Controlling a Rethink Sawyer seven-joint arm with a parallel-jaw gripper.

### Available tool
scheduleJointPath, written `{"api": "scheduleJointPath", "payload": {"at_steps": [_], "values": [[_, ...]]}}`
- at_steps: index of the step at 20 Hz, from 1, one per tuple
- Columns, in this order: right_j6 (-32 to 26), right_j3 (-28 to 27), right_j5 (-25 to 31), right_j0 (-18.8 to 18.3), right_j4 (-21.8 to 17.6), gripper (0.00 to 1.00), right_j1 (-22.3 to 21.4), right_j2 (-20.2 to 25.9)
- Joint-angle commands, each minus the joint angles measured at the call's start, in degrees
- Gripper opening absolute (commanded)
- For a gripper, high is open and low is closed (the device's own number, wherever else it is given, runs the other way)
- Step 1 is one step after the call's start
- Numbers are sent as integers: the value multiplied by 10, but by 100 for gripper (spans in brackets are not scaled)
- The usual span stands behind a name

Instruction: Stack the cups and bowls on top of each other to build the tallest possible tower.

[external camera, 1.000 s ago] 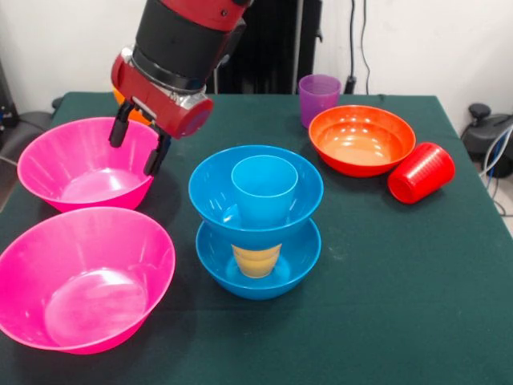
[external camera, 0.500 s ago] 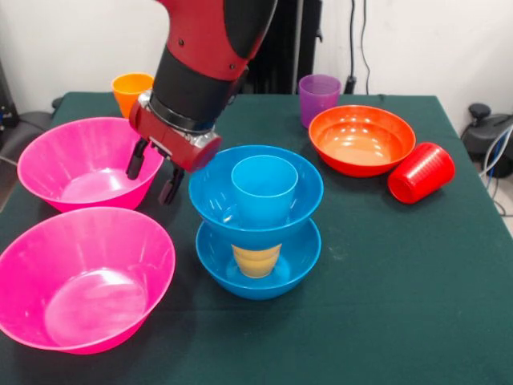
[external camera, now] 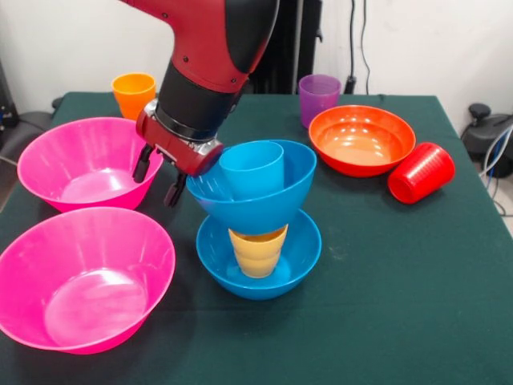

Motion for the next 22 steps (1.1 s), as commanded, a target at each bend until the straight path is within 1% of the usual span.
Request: {"api": "scheduleJointPath", "payload": {"at_steps": [1, 7, 16, 22], "values": [[7, 37, -25, 3, -27, 100, 23, 54], [2, 37, -29, -4, -26, 100, 23, 59], [-12, 54, -10, -9, -21, 100, -3, 70], [-9, 65, 12, 8, -17, 100, -32, 63]]}}
